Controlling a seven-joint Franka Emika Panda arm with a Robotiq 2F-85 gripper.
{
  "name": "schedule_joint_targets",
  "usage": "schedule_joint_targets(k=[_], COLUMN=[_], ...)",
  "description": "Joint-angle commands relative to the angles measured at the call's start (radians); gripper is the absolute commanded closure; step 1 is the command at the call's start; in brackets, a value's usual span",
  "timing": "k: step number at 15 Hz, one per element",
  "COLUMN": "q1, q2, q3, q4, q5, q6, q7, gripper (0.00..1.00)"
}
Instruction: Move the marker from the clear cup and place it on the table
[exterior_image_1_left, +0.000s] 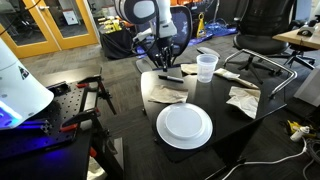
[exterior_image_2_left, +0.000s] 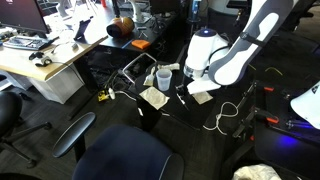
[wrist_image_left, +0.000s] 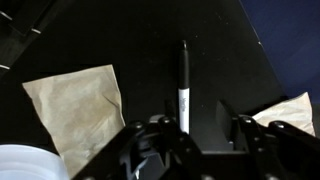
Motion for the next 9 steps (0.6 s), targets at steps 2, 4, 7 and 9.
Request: schedule_joint_targets(k=[2,4,7,9], q1=[0.033,0.039,0.047,0.053], q2=[-0.030,-0.051,-0.079,-0.107], q3=[-0.040,-0.052,-0.074,-0.091], q4=[-0.023,-0.040,-0.049,-0.056], q5=[-0.014,-0.017,-0.025,-0.037], q6=[0.017,0.023,0.021,0.022], q7=[-0.016,-0.017,-0.016,-0.012], gripper=[0.13,0.01,0.00,0.00])
